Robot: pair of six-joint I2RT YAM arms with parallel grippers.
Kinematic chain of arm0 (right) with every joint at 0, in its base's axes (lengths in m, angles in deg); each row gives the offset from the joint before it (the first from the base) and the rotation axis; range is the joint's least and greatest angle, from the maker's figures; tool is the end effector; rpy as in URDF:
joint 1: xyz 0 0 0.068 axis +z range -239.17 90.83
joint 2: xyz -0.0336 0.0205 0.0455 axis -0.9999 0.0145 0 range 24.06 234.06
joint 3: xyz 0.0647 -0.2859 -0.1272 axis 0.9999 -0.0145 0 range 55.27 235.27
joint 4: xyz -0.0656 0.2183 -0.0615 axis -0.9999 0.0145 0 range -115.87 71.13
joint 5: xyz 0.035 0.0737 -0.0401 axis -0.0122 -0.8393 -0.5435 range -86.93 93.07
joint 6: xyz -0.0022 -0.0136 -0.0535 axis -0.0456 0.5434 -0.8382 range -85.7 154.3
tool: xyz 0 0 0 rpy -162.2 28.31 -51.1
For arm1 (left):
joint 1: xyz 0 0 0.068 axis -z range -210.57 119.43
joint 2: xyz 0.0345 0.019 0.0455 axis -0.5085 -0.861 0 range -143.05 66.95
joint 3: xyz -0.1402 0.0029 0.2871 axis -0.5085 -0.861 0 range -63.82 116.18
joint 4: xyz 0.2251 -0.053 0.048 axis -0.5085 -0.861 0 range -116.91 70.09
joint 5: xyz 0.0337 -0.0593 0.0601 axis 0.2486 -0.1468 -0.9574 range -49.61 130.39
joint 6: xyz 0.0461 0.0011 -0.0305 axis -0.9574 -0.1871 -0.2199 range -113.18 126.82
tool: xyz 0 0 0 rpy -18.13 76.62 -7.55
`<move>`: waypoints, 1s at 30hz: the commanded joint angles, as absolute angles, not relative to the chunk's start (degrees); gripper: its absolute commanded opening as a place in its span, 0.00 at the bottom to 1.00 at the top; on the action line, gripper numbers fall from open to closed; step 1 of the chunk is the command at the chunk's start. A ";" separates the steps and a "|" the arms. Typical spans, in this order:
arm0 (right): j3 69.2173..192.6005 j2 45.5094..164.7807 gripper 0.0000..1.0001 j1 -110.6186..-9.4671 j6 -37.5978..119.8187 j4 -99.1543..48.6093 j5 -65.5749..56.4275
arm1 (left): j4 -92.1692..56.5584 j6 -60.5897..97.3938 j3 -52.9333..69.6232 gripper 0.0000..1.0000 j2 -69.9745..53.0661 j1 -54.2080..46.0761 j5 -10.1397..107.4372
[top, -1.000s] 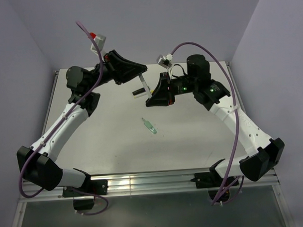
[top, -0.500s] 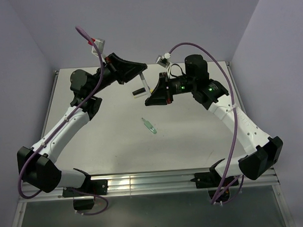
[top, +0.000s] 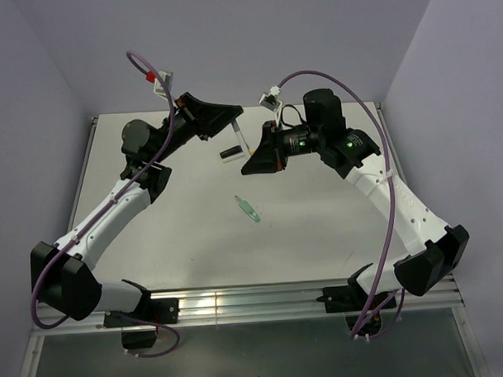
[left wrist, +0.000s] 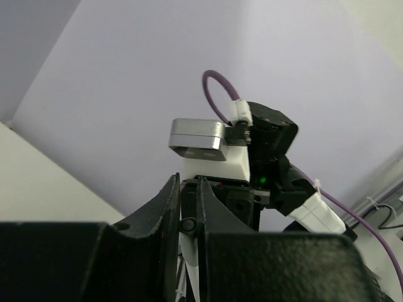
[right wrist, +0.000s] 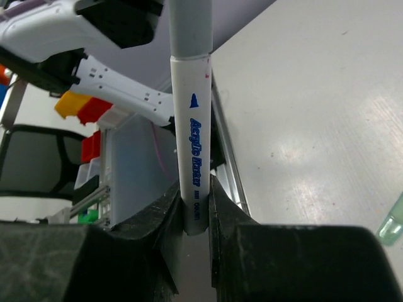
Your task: Insert the pens into the pen caps
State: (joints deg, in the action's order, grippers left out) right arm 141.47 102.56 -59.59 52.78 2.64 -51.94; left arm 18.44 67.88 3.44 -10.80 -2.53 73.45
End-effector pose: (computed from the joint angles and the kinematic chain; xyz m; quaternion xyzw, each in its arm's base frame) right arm 0.2065 0.1524 0.4740 -0.3316 0.7014 0.5523 0.3052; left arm 0.2307 -0.1461 0.4870 0.0931 0.5436 -0.6807 0.4822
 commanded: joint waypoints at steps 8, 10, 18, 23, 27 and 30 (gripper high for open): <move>148.52 103.08 0.00 -61.13 57.14 -21.73 -63.81 | 31.15 75.02 -3.35 0.00 -10.13 4.93 95.67; 148.88 103.08 0.00 -61.22 57.50 -22.53 -64.78 | 31.42 75.64 -4.06 0.00 -9.95 5.55 95.76; 149.75 102.81 0.00 -61.92 59.26 -19.11 -51.26 | 20.80 73.28 -3.45 0.00 -9.07 6.88 90.14; 153.71 103.69 0.00 -61.84 57.06 -13.40 -40.91 | 13.15 70.46 -2.12 0.00 -8.90 7.31 87.41; 155.38 104.04 0.00 -61.92 56.53 -10.23 -35.70 | 10.58 69.31 -3.26 0.00 -8.63 7.58 85.30; 155.21 104.48 0.00 -61.75 55.83 -10.57 -38.14 | 12.25 70.10 -4.06 0.00 -8.72 7.58 85.30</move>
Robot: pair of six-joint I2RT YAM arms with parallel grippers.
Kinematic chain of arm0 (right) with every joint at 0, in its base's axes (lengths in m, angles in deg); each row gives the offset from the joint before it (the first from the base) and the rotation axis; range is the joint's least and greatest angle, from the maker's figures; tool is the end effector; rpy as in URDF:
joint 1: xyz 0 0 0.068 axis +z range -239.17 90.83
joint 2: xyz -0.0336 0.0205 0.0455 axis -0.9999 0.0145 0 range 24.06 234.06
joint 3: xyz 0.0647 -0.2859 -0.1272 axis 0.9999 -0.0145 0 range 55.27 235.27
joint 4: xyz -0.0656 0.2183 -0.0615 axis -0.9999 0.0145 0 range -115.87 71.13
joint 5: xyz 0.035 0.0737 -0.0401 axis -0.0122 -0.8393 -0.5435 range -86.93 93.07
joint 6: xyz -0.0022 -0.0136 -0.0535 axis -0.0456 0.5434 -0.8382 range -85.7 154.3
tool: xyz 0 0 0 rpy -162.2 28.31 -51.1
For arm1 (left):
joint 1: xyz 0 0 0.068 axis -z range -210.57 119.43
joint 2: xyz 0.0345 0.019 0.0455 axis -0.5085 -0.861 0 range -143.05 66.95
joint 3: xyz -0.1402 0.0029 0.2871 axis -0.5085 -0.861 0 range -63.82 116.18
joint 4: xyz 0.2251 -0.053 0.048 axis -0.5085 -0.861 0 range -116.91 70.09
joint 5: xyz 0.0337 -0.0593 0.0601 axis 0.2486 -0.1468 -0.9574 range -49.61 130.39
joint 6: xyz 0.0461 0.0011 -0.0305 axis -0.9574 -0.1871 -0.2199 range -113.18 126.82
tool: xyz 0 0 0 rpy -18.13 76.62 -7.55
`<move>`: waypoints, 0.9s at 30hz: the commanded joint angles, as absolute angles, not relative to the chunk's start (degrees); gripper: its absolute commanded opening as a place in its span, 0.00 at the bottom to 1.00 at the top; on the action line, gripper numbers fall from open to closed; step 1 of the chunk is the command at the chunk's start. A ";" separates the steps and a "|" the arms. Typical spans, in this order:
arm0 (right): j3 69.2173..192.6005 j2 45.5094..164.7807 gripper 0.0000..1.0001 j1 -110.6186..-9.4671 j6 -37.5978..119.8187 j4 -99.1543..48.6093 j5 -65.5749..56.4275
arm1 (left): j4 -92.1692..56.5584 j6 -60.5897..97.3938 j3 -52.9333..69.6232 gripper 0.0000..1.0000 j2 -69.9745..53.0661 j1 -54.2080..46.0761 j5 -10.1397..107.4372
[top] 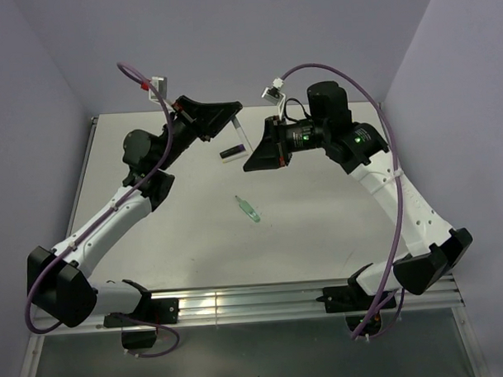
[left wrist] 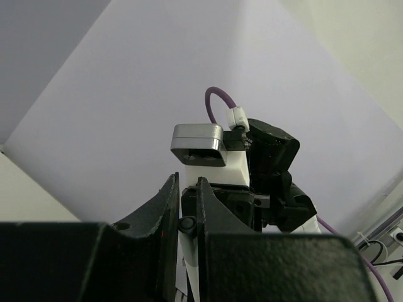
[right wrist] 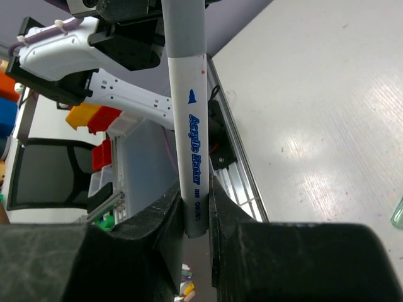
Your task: Insert the pens into the pen caps
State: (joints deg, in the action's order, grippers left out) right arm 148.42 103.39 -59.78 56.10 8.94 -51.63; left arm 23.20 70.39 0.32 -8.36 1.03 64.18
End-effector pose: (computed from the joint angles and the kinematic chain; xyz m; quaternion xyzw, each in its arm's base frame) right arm 0.2017 0.1486 0.4961 -0.3081 0.7131 0.5588 0.2903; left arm 0.2120 -0.1482 0.4893 0.0425 0.5061 -0.6991 0.5033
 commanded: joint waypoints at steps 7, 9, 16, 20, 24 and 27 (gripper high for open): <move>152.49 104.57 0.00 -61.84 55.56 -17.68 -52.98 | 23.22 73.18 -5.99 0.00 -9.16 7.84 89.77; 151.34 104.48 0.00 -61.92 56.97 -20.76 -55.20 | 24.82 73.88 -6.52 0.00 -9.16 7.84 90.83; 150.02 104.84 0.00 -62.28 58.03 -22.70 -55.21 | 24.91 73.45 -5.73 0.00 -8.63 7.93 90.92; 150.63 104.57 0.00 -62.28 57.33 -19.56 -47.50 | 17.13 72.92 -4.32 0.00 -8.46 8.02 88.12; 151.25 105.18 0.00 -62.19 59.69 -18.92 -41.25 | 8.59 72.56 -4.23 0.00 -7.84 9.07 82.76; 152.04 105.89 0.00 -61.49 60.31 -17.53 -36.77 | 5.33 73.09 -3.18 0.00 -8.46 9.34 80.47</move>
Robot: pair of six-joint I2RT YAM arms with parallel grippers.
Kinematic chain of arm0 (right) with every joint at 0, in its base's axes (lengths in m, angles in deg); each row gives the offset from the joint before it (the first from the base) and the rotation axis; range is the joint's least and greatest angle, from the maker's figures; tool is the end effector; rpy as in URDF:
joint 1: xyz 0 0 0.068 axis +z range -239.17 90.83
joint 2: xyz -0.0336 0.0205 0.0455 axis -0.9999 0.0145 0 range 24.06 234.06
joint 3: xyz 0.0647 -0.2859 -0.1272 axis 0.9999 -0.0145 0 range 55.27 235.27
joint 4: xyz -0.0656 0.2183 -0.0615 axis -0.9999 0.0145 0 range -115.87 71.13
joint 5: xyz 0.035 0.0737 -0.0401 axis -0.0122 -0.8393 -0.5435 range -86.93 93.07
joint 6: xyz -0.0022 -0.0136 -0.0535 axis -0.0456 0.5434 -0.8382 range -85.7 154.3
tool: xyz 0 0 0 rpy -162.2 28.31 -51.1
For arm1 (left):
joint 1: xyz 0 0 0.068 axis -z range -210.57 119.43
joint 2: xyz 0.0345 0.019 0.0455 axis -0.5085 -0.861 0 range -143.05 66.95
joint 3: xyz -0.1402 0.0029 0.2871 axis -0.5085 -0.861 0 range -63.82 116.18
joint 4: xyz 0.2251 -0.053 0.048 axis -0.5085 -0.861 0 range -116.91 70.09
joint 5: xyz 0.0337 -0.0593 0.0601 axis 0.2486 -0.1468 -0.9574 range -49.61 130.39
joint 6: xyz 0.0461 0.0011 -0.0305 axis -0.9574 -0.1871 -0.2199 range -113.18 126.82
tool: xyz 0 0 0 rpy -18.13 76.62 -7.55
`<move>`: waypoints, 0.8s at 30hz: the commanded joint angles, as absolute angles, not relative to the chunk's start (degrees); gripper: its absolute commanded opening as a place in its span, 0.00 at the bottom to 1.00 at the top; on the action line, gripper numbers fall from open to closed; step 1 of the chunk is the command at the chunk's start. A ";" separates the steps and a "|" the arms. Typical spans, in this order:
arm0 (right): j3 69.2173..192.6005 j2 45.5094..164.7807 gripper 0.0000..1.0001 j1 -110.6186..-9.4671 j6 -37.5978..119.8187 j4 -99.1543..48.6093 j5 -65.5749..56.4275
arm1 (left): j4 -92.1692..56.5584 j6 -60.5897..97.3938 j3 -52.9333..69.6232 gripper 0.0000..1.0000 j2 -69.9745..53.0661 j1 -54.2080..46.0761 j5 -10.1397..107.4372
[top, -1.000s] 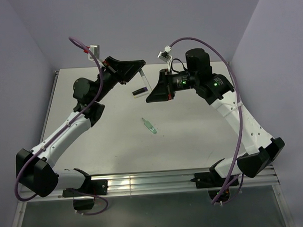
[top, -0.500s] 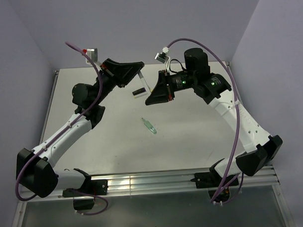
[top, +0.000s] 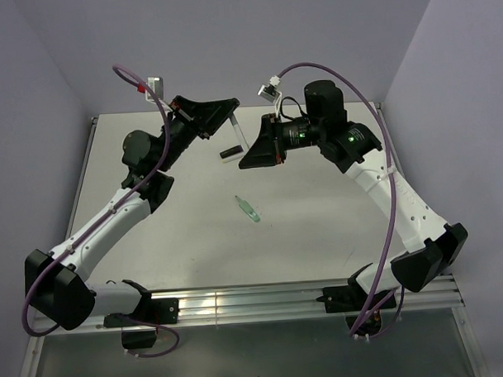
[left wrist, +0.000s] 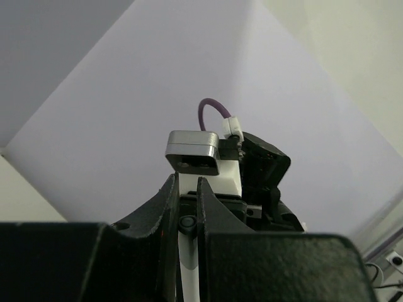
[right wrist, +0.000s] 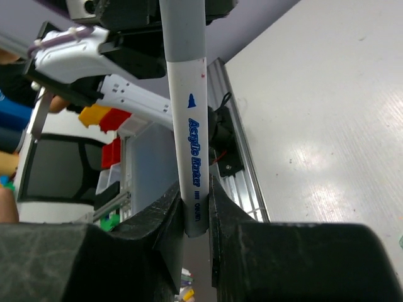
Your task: Insert the pens into the pen caps
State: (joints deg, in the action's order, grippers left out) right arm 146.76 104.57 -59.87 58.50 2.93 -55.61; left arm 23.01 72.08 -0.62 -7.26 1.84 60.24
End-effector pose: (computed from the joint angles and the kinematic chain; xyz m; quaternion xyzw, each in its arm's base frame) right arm 0.2110 0.1551 0.4930 -0.3197 0.6909 0.5847 0.2804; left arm 0.2070 -0.1465 0.4888 0.0093 0.5013 -0.7034 0.5039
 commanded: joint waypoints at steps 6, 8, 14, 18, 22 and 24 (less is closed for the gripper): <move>153.89 106.68 0.00 -60.69 59.52 -14.71 -32.26 | 3.20 73.97 -2.21 0.00 -8.72 9.43 78.88; 154.06 106.86 0.00 -60.69 58.65 -15.14 -34.45 | 6.53 73.97 -3.35 0.00 -8.81 9.51 80.02; 151.17 106.15 0.00 -63.06 58.82 -22.78 -49.12 | 18.84 71.34 -7.13 0.00 -7.49 10.04 88.02; 150.02 105.98 0.00 -63.68 59.17 -23.93 -50.46 | 18.85 69.93 -6.61 0.00 -7.05 9.69 88.55; 148.01 105.36 0.00 -63.68 59.52 -24.55 -51.07 | 17.27 70.54 -4.15 0.00 -7.40 6.97 87.94; 147.21 105.10 0.00 -63.68 59.61 -24.81 -51.68 | 16.74 70.28 -3.18 0.00 -7.49 5.30 87.76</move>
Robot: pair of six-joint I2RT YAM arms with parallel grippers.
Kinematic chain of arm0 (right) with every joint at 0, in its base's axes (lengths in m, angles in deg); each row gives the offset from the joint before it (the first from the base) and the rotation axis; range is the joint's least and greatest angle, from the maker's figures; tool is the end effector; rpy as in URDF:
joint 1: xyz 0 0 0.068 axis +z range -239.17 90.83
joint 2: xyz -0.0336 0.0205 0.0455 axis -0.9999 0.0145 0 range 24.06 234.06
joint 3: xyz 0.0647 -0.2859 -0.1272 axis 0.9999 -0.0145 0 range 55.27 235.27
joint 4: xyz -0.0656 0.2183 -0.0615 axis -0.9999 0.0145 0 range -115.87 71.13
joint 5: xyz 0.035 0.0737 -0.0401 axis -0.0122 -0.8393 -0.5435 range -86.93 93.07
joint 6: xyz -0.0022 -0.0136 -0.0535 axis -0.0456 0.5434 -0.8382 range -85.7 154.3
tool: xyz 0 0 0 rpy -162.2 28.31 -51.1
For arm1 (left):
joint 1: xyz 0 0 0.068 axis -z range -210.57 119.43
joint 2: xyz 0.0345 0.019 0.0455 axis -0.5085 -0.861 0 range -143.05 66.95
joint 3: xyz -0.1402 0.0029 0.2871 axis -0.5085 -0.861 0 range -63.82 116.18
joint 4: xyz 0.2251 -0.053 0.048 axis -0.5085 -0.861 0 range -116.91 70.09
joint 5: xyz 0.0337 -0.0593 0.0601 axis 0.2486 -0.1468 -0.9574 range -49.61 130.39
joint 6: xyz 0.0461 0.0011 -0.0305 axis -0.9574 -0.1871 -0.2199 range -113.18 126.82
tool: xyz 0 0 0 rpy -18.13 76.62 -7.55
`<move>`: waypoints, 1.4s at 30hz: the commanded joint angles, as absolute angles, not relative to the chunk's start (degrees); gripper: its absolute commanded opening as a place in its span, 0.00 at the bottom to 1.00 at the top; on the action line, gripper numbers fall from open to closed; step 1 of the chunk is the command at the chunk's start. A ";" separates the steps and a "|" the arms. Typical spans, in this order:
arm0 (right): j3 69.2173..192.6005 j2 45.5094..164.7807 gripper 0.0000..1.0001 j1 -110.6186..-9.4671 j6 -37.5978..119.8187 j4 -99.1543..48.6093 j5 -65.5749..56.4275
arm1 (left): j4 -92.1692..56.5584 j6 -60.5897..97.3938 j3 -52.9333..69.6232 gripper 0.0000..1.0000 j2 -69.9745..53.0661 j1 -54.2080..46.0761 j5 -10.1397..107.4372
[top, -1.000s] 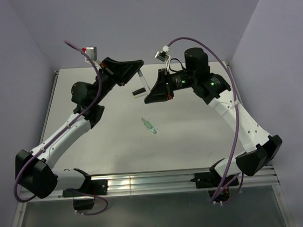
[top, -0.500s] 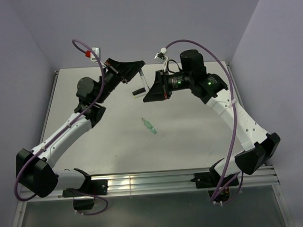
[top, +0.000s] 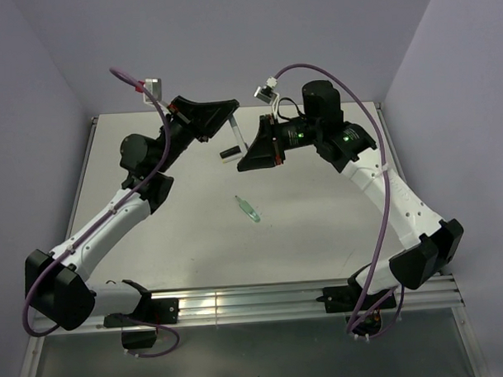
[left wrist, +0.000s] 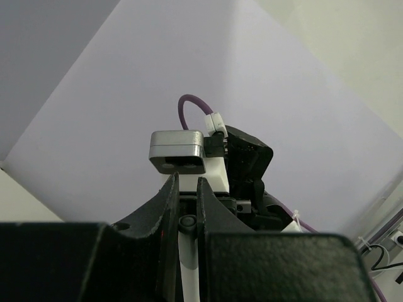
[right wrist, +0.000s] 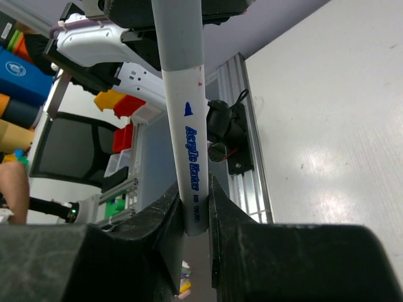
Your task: Insert the pens into the pen caps
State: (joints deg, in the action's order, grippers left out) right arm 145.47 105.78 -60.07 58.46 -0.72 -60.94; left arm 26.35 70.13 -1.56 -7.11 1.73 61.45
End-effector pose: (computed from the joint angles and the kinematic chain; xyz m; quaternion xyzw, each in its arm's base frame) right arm 0.2180 0.1598 0.4878 -0.3455 0.6659 0.6070 0.2621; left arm 0.2040 -0.1449 0.4894 0.0334 0.4846 -0.7017 0.5212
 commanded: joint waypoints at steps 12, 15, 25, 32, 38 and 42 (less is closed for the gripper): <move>141.85 103.34 0.00 -63.59 61.19 -28.06 -54.76 | 18.15 70.63 4.02 0.33 -8.98 -1.64 85.13; 140.88 102.99 0.00 -63.59 61.89 -28.68 -54.76 | 17.45 71.33 5.43 0.48 -9.25 -4.63 83.90; 137.90 103.08 0.00 -63.33 67.25 -34.29 -55.29 | 19.03 68.79 5.87 0.58 -8.02 -6.22 85.30; 136.22 103.43 0.00 -62.10 71.30 -38.17 -55.91 | 19.28 67.64 7.63 0.58 -9.42 -5.26 85.91; 135.34 103.43 0.00 -61.22 71.83 -38.79 -55.82 | 18.94 66.59 10.18 0.49 -11.01 -3.94 86.36; 134.73 103.17 0.00 -61.22 71.91 -39.05 -55.91 | 18.06 65.97 10.27 0.30 -11.54 -3.41 86.09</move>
